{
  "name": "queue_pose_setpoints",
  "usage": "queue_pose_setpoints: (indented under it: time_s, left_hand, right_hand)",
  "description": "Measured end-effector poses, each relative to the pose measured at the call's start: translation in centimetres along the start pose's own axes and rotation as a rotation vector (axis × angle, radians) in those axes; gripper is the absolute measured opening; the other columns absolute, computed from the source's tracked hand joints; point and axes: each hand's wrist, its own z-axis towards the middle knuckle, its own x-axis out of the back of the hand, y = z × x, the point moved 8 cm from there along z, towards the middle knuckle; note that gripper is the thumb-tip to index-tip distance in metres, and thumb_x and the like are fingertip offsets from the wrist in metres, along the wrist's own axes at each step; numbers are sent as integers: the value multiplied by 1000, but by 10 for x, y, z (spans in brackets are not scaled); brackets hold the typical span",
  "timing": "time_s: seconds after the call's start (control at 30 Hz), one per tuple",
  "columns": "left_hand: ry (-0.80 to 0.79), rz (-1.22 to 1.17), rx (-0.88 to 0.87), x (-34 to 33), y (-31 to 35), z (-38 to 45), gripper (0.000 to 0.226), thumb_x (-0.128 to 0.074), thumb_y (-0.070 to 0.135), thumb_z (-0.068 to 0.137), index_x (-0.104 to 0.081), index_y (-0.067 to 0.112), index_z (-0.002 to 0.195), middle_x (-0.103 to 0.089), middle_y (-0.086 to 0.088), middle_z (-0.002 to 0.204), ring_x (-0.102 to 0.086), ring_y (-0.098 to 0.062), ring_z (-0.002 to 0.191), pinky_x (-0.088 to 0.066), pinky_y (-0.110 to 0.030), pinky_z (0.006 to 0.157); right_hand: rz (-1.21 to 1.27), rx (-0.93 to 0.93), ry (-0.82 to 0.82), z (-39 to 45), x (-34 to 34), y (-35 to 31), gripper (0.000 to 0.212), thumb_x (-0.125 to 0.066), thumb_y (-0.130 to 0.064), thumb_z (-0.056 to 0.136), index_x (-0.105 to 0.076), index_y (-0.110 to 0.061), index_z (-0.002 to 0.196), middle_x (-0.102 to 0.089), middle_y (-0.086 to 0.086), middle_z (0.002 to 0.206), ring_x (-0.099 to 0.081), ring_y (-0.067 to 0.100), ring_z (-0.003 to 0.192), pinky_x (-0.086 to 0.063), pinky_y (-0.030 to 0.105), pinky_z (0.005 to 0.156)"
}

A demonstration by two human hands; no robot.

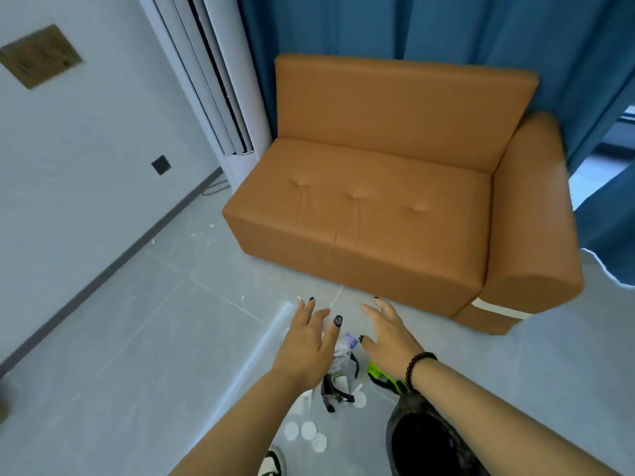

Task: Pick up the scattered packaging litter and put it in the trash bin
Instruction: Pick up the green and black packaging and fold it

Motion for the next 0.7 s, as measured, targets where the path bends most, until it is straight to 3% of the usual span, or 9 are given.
queue_pose_setpoints:
  time_s: [0.1,0.27,0.53,0.7]
  left_hand:
    - [-47,5,-30,4,-38,16,76,-13,69,88,-37,24,144,-16,3,159,4,-9,147,-11,-31,120]
    - [-103,56,-76,-8,-95,35,49,-32,41,100,-32,25,146,-17,5,158,-5,-8,146,-11,-16,111]
    - [-248,134,29,-87,-177,67,49,-32,39,101,-30,20,147,-13,-1,160,-4,-13,148,-20,-30,116]
    - [-274,3,52,-159,-213,102,46,-33,35,102,-34,18,145,-22,-2,157,-13,-14,146,-14,-18,110]
  right_hand:
    - [58,-72,32,19,-27,-7,58,-46,-23,96,-20,-23,149,3,-7,158,-19,14,143,-28,27,111]
    - [90,-160,53,50,-68,4,55,-47,-20,95,-27,-19,147,-2,-2,158,-21,18,142,-30,28,110]
    - [-24,-198,-10,93,-145,78,51,-49,-19,94,-34,-15,143,-9,5,156,-11,17,145,-16,22,111]
    - [-138,-199,-97,129,-212,149,52,-49,-20,92,-37,-17,142,-10,8,156,-15,22,144,-22,30,114]
